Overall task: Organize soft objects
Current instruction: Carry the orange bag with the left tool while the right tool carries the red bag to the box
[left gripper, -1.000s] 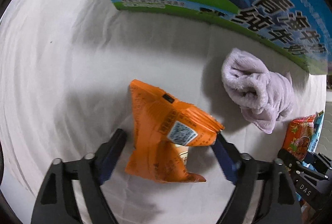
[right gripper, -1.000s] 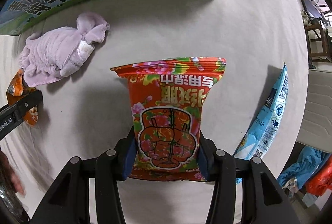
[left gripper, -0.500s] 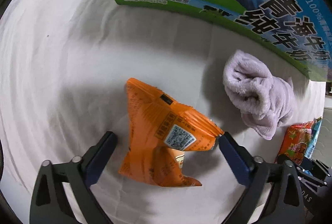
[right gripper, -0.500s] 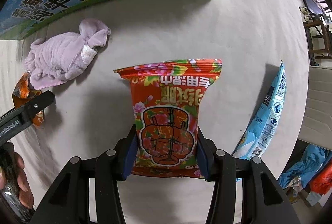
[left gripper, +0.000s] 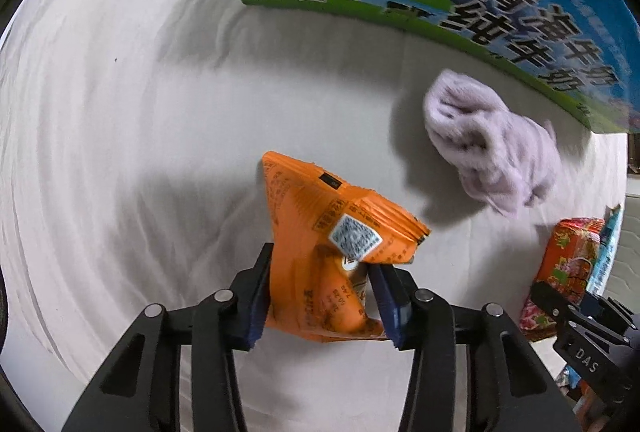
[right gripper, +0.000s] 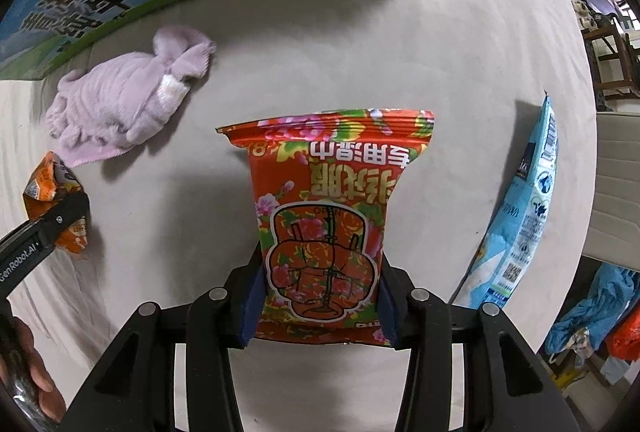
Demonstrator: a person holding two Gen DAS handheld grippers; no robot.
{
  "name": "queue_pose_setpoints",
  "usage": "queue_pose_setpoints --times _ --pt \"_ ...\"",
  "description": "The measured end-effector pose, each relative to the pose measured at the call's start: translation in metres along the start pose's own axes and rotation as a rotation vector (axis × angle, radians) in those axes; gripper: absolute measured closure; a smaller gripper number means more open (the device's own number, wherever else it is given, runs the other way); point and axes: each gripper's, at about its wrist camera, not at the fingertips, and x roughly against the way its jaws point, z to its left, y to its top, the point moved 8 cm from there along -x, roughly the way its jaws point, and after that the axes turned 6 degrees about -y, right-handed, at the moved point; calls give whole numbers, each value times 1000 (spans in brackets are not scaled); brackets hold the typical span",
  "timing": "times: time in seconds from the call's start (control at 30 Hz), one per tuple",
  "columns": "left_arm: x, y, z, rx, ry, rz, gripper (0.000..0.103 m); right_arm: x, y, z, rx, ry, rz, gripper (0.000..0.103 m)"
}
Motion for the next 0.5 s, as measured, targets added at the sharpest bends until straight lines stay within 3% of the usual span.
queue_pose_setpoints --times 0.33,0.5 --pt "36 -16 -19 -64 -39 -68 62 37 -20 -7 34 43 -74 55" --pt "73 -18 -32 -106 -59 -126 62 69 -11 -11 39 88 -120 55"
